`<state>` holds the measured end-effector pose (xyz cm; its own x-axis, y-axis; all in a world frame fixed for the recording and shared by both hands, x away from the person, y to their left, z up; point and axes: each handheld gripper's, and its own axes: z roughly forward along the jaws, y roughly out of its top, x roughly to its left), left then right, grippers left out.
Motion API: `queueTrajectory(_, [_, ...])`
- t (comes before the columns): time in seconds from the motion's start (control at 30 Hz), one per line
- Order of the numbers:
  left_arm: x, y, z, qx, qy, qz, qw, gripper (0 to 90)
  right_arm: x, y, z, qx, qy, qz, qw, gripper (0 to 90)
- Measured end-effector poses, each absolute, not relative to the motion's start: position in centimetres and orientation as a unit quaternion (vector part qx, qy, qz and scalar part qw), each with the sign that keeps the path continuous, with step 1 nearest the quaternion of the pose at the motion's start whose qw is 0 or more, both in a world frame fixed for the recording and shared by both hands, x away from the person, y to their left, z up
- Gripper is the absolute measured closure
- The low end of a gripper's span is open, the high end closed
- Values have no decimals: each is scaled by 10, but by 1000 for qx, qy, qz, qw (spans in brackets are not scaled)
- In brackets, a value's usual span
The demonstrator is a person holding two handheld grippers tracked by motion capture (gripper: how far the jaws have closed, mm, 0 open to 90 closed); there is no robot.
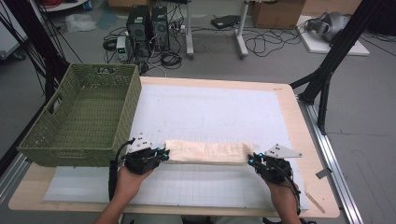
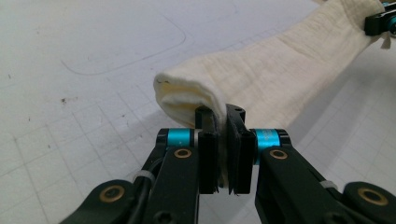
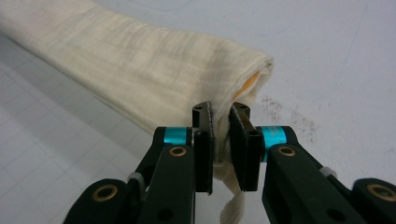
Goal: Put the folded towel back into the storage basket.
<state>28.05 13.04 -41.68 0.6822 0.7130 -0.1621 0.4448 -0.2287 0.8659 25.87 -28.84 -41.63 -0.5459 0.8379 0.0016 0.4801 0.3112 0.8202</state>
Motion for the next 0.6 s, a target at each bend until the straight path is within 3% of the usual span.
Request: queueTrajectory(0.6, [271, 144, -364, 744, 359, 164, 539, 842, 265, -289, -371, 395, 739, 480, 259, 808])
